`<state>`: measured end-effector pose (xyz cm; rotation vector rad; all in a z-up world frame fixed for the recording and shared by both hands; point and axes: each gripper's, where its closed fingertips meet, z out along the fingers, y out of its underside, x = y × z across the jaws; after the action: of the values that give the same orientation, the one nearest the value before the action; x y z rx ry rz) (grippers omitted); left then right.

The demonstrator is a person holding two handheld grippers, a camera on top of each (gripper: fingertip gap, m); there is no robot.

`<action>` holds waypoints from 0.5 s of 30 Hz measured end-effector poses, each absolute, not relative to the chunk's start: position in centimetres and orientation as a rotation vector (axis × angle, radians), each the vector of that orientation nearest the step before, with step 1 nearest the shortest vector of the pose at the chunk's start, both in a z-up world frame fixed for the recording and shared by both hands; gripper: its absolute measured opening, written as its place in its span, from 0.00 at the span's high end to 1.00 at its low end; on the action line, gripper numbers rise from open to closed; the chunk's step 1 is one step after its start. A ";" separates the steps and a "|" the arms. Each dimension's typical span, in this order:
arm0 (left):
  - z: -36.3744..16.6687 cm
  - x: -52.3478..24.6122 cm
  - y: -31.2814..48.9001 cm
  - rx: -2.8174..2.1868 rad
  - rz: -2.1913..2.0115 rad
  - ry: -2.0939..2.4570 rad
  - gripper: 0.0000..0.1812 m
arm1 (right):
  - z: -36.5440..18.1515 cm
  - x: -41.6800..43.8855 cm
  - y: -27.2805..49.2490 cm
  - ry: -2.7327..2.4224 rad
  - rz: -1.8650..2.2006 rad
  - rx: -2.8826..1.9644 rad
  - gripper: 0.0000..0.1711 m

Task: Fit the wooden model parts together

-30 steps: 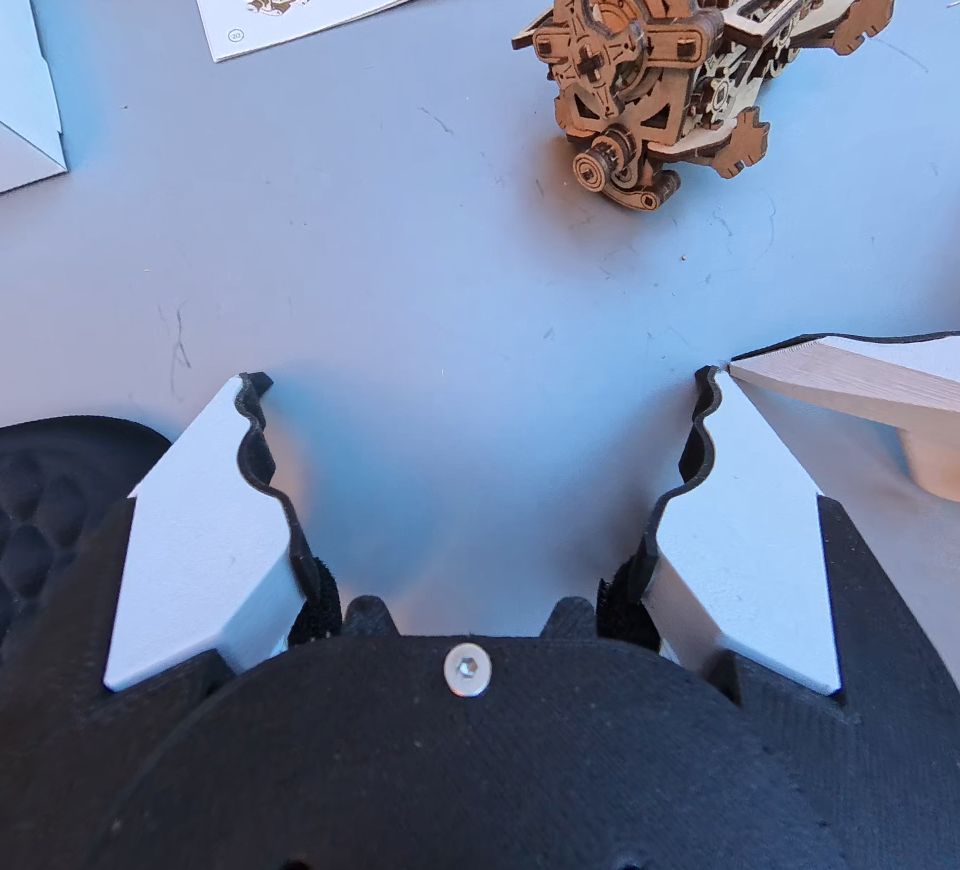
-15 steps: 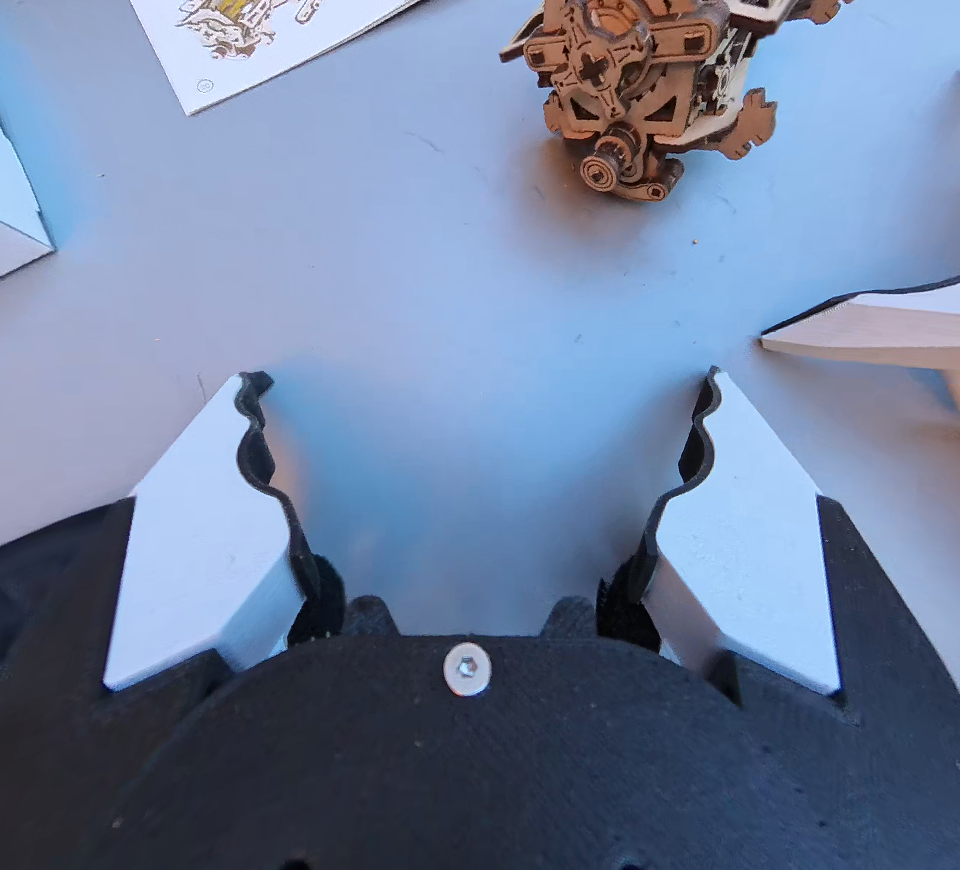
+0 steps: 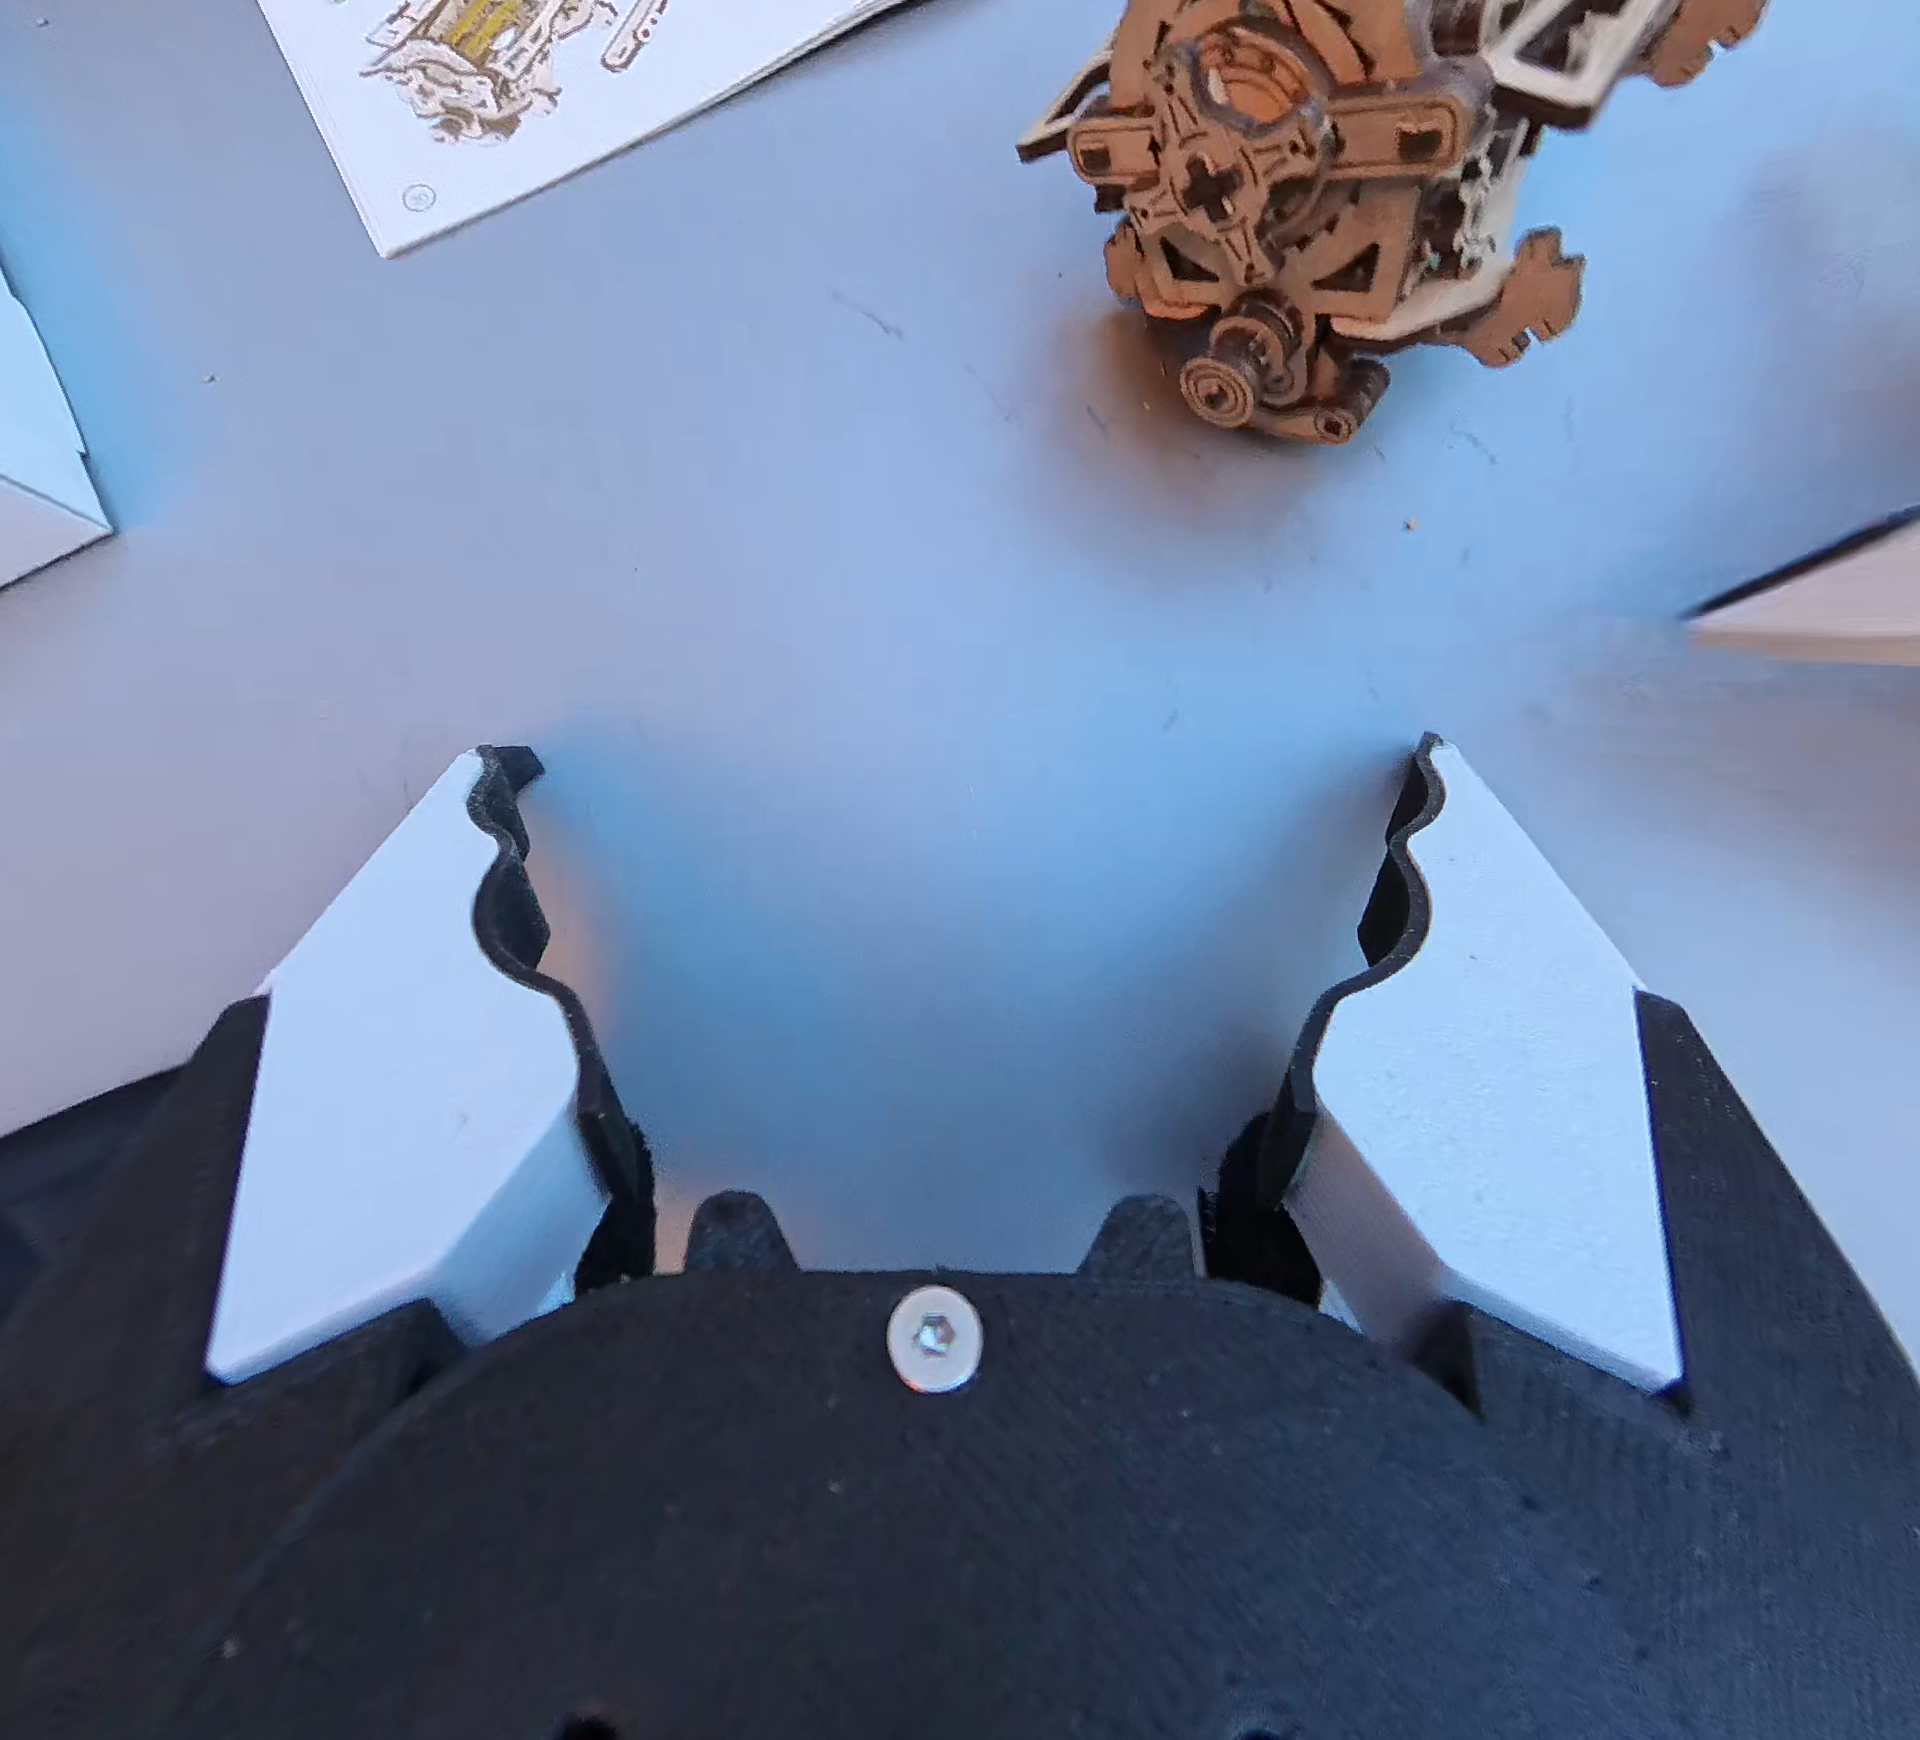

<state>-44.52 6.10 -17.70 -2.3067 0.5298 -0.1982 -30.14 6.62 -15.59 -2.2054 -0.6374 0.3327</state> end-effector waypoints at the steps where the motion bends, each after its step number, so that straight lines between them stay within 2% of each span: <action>1: -17.7 -44.4 6.2 -2.310 -0.190 0.511 0.13 | -13.2 -29.7 7.0 -0.651 0.325 -2.097 0.16; 4: -17.6 -44.0 6.7 -2.305 -0.204 0.527 0.13 | -2.5 -27.0 8.1 -0.690 0.166 -1.673 0.19; 7: -15.2 -43.0 6.8 -2.172 -0.372 0.497 0.19 | 4.8 -26.5 8.9 -0.756 0.260 -1.457 0.21; 12: -2.5 -46.5 6.5 -1.659 -0.540 0.329 0.24 | 10.9 -27.2 13.6 -0.717 0.380 -1.308 0.26; 13: -0.1 -48.0 6.4 -1.573 -0.514 0.328 0.26 | 11.8 -27.8 14.3 -0.718 0.376 -1.275 0.28; 15: 3.7 -51.5 6.7 -1.476 -0.439 0.332 0.37 | 12.8 -29.8 15.3 -0.770 0.381 -1.245 0.35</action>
<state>-51.54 6.75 3.66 -1.4760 0.3324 -0.4392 -29.84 15.26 12.84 -1.2452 -0.7700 0.3808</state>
